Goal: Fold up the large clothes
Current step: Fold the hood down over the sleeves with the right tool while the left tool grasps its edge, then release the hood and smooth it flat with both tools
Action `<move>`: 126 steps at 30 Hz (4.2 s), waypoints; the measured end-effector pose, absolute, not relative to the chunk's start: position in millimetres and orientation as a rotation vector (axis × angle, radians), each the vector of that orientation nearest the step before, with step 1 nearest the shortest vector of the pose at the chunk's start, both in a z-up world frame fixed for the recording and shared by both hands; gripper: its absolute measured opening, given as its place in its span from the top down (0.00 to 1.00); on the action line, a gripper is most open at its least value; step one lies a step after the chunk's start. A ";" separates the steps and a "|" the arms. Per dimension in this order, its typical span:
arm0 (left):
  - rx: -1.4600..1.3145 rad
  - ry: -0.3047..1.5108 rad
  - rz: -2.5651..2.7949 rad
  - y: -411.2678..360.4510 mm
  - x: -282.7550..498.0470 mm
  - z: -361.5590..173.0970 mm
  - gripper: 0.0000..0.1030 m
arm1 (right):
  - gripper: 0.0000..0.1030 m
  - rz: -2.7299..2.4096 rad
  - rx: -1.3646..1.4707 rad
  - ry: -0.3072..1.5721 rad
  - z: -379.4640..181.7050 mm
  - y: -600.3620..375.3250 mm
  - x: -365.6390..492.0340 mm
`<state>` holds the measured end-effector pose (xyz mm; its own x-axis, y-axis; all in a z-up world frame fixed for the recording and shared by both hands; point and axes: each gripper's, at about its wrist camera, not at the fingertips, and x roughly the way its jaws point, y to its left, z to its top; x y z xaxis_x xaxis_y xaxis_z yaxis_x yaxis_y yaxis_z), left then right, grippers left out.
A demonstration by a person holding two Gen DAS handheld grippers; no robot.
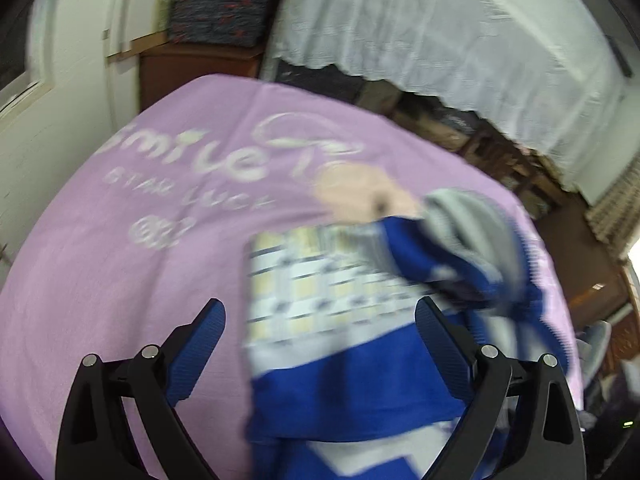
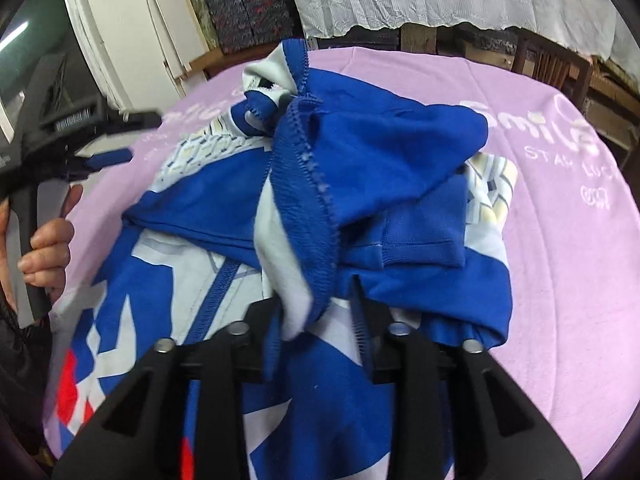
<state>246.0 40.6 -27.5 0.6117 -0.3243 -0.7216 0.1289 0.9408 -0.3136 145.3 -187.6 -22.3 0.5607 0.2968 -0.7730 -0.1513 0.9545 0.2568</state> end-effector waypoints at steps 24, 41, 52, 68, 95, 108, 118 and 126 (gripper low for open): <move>-0.205 0.951 -0.517 -54.9 269.7 17.5 0.92 | 0.95 0.135 0.295 0.752 9.6 -235.5 140.9; -0.296 1.016 -0.472 35.9 175.2 -53.8 0.55 | 0.28 0.246 0.486 0.820 5.7 -232.7 140.3; -0.218 0.920 -0.400 20.2 185.6 -24.8 0.55 | 0.92 0.398 0.644 0.789 19.4 -219.8 158.9; -0.048 0.943 -0.348 -4.2 186.4 -35.2 0.32 | 0.63 0.237 0.556 0.784 25.2 -251.6 148.0; -0.048 0.932 -0.273 -19.8 239.2 -58.1 0.06 | 0.64 0.272 0.404 0.829 -12.5 -204.4 197.2; 0.120 0.973 -0.301 -41.5 193.5 -84.1 0.03 | 0.65 0.325 0.534 0.942 -42.6 -211.9 171.3; -0.013 0.912 -0.289 -3.6 177.4 -57.2 0.03 | 0.42 0.280 0.597 0.802 -12.7 -252.0 118.9; -0.189 0.979 -0.286 63.9 182.4 -63.3 0.05 | 0.41 0.193 0.687 0.842 -36.4 -295.9 107.3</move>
